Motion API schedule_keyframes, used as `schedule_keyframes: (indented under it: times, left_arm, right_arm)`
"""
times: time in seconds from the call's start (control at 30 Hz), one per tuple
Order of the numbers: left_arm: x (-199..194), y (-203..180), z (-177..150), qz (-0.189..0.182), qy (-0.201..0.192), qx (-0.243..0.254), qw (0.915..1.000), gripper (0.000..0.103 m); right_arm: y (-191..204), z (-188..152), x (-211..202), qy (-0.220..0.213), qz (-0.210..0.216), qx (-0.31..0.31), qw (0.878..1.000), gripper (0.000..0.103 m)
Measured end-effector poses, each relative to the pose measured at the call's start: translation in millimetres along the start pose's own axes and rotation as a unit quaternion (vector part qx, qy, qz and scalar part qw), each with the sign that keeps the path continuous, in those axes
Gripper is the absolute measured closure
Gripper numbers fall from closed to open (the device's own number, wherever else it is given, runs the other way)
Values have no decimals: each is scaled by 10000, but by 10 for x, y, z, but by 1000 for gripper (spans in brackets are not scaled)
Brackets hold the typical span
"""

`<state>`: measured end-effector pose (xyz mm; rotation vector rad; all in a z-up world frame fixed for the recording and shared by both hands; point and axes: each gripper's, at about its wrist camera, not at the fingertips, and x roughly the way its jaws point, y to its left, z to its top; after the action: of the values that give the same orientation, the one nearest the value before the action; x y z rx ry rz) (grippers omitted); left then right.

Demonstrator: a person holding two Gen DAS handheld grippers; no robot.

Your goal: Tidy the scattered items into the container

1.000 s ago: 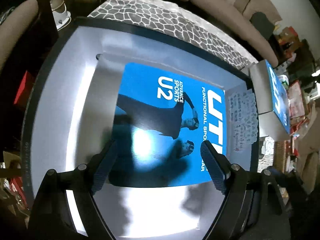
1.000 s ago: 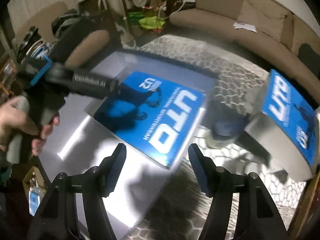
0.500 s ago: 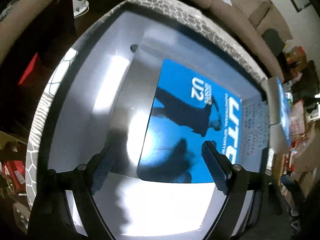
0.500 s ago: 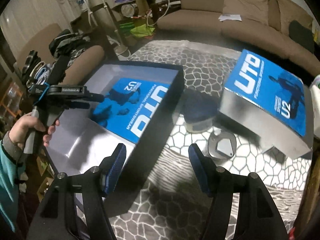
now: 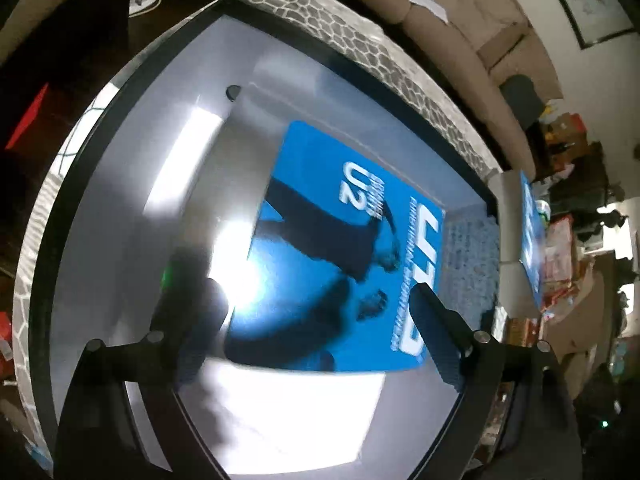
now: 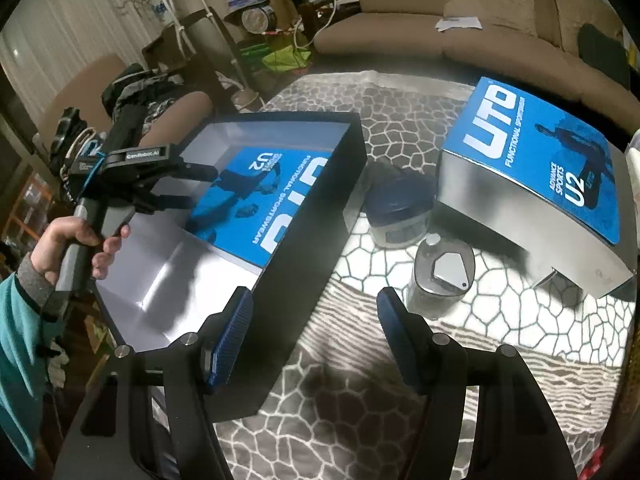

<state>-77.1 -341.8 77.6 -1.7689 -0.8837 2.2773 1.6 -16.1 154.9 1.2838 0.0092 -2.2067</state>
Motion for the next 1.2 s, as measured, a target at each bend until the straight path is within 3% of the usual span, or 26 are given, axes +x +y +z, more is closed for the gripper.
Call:
schedule_keyframes:
  times: [0.03,0.13,0.2,0.27,0.47,0.7,0.8,1.0,1.03,1.1,1.2]
  left_arm:
    - [-35,-29,-22,10,32,73,10000,12]
    - [-233,-42,-116,499,-125,276,9983,12]
    - [-318,29,-88,563,-215,185,9980,12]
    - [-322,94,-23,547,-141,110,9983,11]
    - [-175,-11,75,1064,45,517,9930,10]
    - [194,-269,150,2041,305,1137,9718,9]
    - [332,-343,208,2182,433,1247,9669,0]
    - [523,-402,322,2620,573,1406,9530,0]
    - [543,-422,328,2572,583,1399,9544,0]
    - [591,-434,328,1800,789,1262,9723,0]
    - [676,-563,285,1869,729,1434,9691,0]
  right_arm:
    - [-7,-8,-11,0,5,5,10000,36]
    - [-20,-29,-35,-31,43,23,10000,36]
    - [-16,-45,-27,-19,68,48,10000,36]
    - [5,-74,-23,-13,87,56,9999,36]
    - [12,-136,-65,-13,168,31,9999,36]
    - [-165,-173,-93,-66,204,179,9996,34]
    - [-235,-210,-77,-48,207,220,9995,33]
    - [-370,-298,-31,-3,209,278,9994,33]
    - [-388,-309,-24,2,228,299,9993,33]
    - [-416,-324,-13,-1,256,334,9991,33]
    - [-441,-343,-13,-3,287,373,9989,33]
